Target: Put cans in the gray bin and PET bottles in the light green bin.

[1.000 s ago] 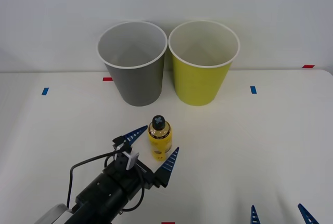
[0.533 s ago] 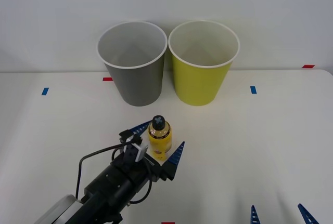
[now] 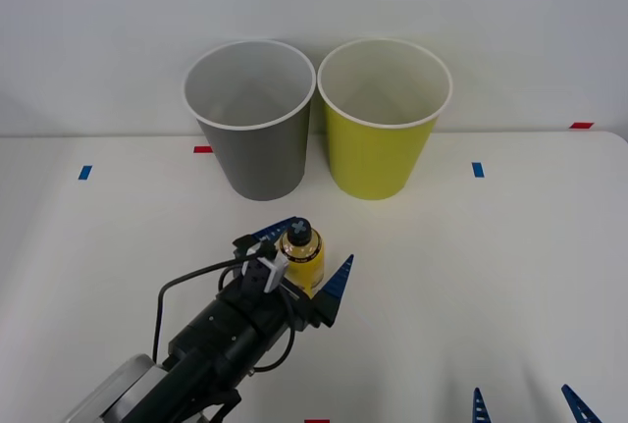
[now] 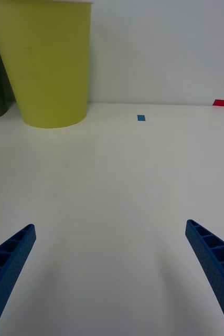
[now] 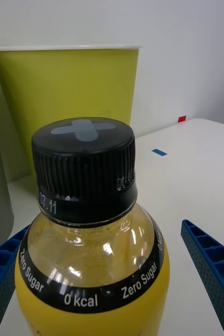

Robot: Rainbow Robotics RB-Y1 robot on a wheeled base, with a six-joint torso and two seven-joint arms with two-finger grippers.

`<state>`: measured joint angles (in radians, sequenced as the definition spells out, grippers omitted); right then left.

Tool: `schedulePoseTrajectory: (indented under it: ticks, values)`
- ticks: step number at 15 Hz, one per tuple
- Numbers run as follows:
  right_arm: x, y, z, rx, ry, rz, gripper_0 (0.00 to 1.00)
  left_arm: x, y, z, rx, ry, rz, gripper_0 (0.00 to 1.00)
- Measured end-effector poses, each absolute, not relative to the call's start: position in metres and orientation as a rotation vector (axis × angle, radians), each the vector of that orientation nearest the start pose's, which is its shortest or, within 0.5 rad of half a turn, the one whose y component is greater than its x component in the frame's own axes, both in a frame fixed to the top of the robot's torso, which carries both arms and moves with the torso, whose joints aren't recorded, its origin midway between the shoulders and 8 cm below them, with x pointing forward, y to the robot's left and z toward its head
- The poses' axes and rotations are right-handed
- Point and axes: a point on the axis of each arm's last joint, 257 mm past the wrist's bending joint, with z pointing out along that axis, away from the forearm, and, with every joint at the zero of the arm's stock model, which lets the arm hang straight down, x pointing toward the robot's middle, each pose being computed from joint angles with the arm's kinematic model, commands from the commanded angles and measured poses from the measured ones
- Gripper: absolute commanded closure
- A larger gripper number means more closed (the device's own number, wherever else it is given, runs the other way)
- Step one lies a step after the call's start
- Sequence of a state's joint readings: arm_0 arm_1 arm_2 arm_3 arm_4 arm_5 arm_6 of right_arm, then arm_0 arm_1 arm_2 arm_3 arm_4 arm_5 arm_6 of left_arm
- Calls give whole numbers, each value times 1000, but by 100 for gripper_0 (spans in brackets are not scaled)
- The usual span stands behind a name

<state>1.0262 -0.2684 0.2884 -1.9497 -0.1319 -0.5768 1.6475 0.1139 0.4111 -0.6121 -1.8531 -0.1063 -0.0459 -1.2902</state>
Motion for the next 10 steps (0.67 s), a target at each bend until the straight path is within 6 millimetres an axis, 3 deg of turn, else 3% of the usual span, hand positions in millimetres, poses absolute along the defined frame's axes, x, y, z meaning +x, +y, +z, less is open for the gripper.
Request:
schedulePoseTrajectory:
  ticks: [1, 10]
  values:
    - [222, -243, -287, -31, 1645, -21, 0, 410, 17, -227, 575, 1491, -429, 100]
    - [222, -243, -287, -31, 1645, -21, 0, 413, 21, -227, 608, 1491, -401, 100]
